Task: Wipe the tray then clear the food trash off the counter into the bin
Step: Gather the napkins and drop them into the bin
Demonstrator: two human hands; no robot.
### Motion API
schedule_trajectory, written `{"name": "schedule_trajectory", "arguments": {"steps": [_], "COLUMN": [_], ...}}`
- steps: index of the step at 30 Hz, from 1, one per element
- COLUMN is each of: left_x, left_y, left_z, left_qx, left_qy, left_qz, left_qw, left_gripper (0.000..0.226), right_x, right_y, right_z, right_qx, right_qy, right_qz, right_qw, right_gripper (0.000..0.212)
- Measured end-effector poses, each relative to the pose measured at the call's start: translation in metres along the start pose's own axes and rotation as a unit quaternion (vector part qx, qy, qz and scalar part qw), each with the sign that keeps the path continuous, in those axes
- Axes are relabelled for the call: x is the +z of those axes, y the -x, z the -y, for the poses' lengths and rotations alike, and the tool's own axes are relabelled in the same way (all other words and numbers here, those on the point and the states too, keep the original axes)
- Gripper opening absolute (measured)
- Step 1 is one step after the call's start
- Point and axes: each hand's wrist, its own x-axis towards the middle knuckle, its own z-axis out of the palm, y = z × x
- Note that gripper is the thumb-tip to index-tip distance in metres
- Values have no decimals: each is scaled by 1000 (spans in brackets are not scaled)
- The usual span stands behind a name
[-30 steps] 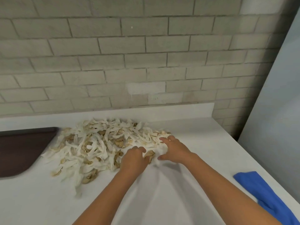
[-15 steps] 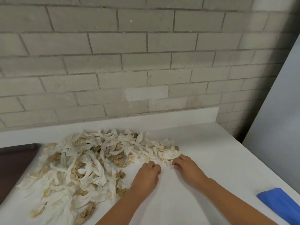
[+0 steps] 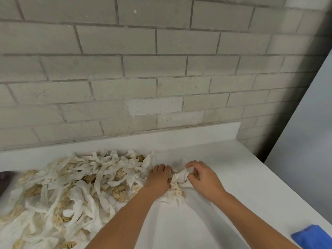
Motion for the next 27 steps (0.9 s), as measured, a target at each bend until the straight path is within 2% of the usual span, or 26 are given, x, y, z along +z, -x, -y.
{"name": "schedule_trajectory", "arguments": {"steps": [4, 6, 8, 11, 14, 15, 18, 19, 21, 23, 24, 25, 27], "left_x": [7, 4, -5, -25, -42, -47, -63, -68, -77, -86, -89, -90, -81], "left_y": [3, 4, 7, 9, 15, 18, 31, 35, 47, 61, 70, 80, 99], "left_z": [1, 2, 1, 0, -7, -9, -13, -14, -11, -7, -7, -8, -10], "left_qx": [23, 31, 21, -9, -20, -25, -64, -90, -151, -207, -224, -230, -225], "left_qy": [21, 58, 140, 256, 325, 341, 417, 458, 551, 604, 612, 603, 556], "left_qz": [-63, -78, -98, -132, -124, -125, -139, -149, -183, -216, -225, -234, -249], "left_qw": [998, 995, 985, 958, 937, 931, 896, 872, 800, 739, 725, 728, 760], "left_gripper": [50, 54, 53, 52, 53, 53, 51, 49, 45, 41, 40, 40, 42], "right_x": [26, 35, 41, 44, 39, 37, 28, 24, 17, 14, 14, 17, 26], "right_y": [-8, -8, -6, -4, 0, 2, 8, 9, 12, 15, 16, 17, 16], "right_z": [-23, -32, -38, -39, -35, -33, -26, -22, -12, -5, -2, 0, 2], "right_qx": [12, 14, -7, -22, -15, -7, 13, 18, 23, 15, 4, -11, -43], "right_qy": [80, 122, 157, 138, 70, 32, -86, -119, -175, -195, -181, -153, -73], "right_qz": [80, 97, 85, 59, 55, 50, 13, 3, -6, -3, 6, 20, 68], "right_qw": [994, 988, 984, 988, 996, 998, 996, 993, 984, 981, 983, 988, 994], "right_gripper": [55, 55, 46, 39, 57, 53, 11, 8, 9, 9, 13, 18, 31]}}
